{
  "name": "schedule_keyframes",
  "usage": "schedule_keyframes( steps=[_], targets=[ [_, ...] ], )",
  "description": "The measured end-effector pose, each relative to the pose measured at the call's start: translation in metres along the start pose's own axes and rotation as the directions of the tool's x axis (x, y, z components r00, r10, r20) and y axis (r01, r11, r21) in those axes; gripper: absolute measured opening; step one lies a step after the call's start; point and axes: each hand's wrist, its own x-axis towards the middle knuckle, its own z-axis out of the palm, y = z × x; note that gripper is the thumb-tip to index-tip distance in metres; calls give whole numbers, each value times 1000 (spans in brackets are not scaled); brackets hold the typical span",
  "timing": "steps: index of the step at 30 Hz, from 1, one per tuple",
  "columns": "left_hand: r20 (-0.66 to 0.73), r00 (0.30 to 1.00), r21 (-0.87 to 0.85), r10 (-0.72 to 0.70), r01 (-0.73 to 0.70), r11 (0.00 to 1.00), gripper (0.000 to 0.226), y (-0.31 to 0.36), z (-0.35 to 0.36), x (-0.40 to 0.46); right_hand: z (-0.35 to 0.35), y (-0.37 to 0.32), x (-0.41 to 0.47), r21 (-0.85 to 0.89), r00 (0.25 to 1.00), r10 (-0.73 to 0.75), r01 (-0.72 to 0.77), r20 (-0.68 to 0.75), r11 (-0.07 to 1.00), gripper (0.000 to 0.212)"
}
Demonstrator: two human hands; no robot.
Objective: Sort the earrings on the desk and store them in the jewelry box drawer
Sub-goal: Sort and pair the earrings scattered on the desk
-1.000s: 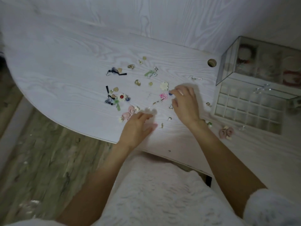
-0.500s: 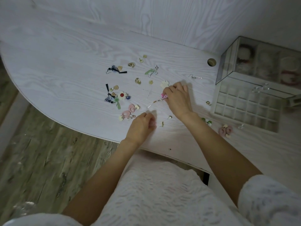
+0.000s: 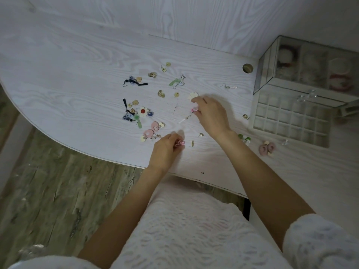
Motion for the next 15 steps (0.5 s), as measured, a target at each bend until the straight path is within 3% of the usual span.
schedule_keyframes(
  steps=[2, 6, 13, 15],
  targets=[
    [-8, 1000, -3, -7, 7, 1000, 15, 0, -1, 0, -3, -1, -8, 133, 996, 75, -80, 41, 988, 36],
    [-12, 1000, 15, -5, 5, 1000, 15, -1, 0, 1, -3, -1, -10, 171, 981, 117, -143, 154, 975, 34],
    [-165, 985, -55, 49, -59, 997, 22, 14, -10, 26, 0, 10, -7, 288, 984, 161, -178, 80, 941, 19],
    [-139, 989, -61, 53, -62, 996, 27, 18, -10, 43, 2, 11, -6, 271, 984, 162, -177, 77, 946, 18]
  ],
)
